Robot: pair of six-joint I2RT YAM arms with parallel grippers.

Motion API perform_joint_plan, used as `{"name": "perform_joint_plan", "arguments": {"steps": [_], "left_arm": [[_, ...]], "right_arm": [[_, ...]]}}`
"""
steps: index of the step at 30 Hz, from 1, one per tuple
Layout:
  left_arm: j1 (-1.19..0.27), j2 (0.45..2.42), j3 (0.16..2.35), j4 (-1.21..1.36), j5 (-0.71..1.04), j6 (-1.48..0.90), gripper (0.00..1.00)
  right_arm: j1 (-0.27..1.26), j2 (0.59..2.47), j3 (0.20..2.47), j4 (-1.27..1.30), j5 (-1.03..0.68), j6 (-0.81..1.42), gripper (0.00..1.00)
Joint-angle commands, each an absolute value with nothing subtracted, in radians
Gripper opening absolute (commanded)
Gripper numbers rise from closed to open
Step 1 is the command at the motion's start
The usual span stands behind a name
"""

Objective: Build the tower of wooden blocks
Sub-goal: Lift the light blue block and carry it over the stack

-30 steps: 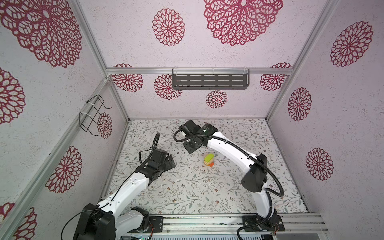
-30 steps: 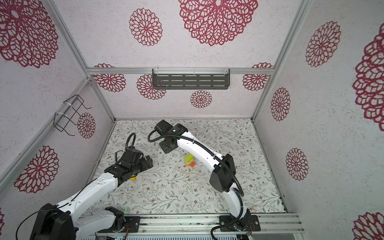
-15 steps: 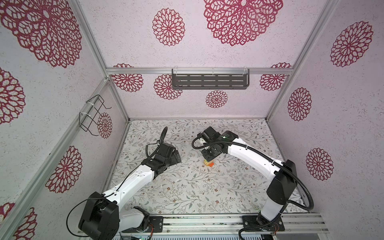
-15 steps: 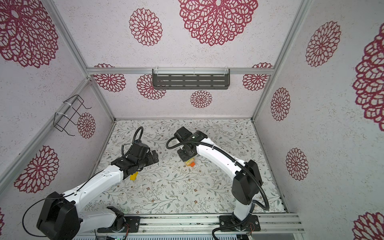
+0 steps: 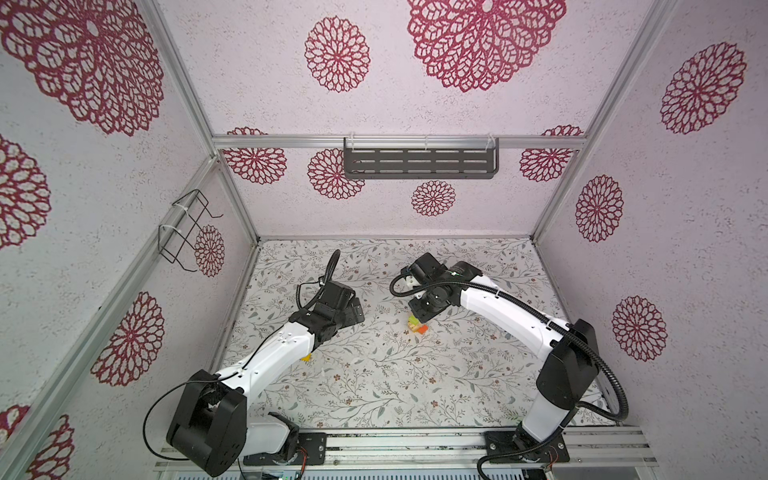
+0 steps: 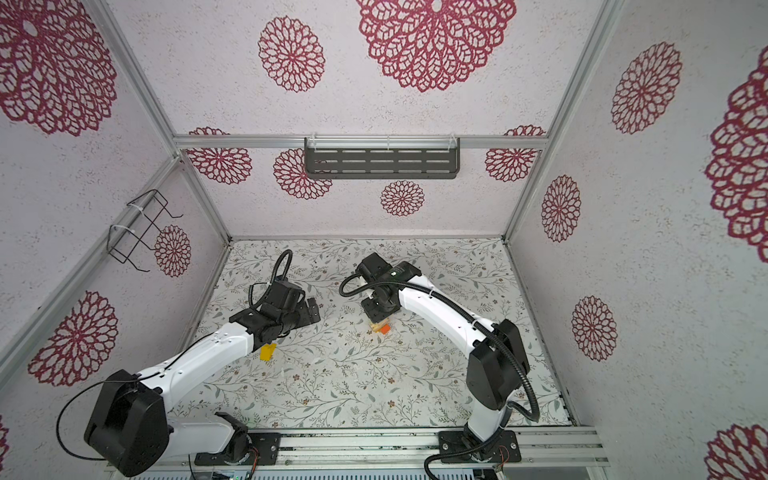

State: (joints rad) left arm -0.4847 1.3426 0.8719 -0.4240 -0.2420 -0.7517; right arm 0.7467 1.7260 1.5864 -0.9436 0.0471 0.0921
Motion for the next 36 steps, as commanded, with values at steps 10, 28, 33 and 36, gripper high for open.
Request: {"name": "perform_joint_plan", "arguments": {"steps": [10, 28, 33, 36], "left_arm": [[-0.471, 1.344, 0.845, -0.386, -0.252, -0.746, 0.97], [-0.463, 1.357, 0.833, -0.369, -0.232, -0.752, 0.97], [-0.463, 1.359, 0.834, -0.365, -0.23, -0.752, 0.97], [-0.46, 1.359, 0.835, -0.365, -0.232, -0.75, 0.97]], "right_arm": [[0.735, 1.749, 1.605, -0.945, 0.058, 0.071, 0.3], [0.723, 1.782, 1.625, -0.945, 0.067, 0.064, 0.3], [0.723, 1.793, 1.631, -0.945, 0.065, 0.061, 0.3], [0.723, 1.801, 1.634, -0.947, 0.066, 0.06, 0.3]]}}
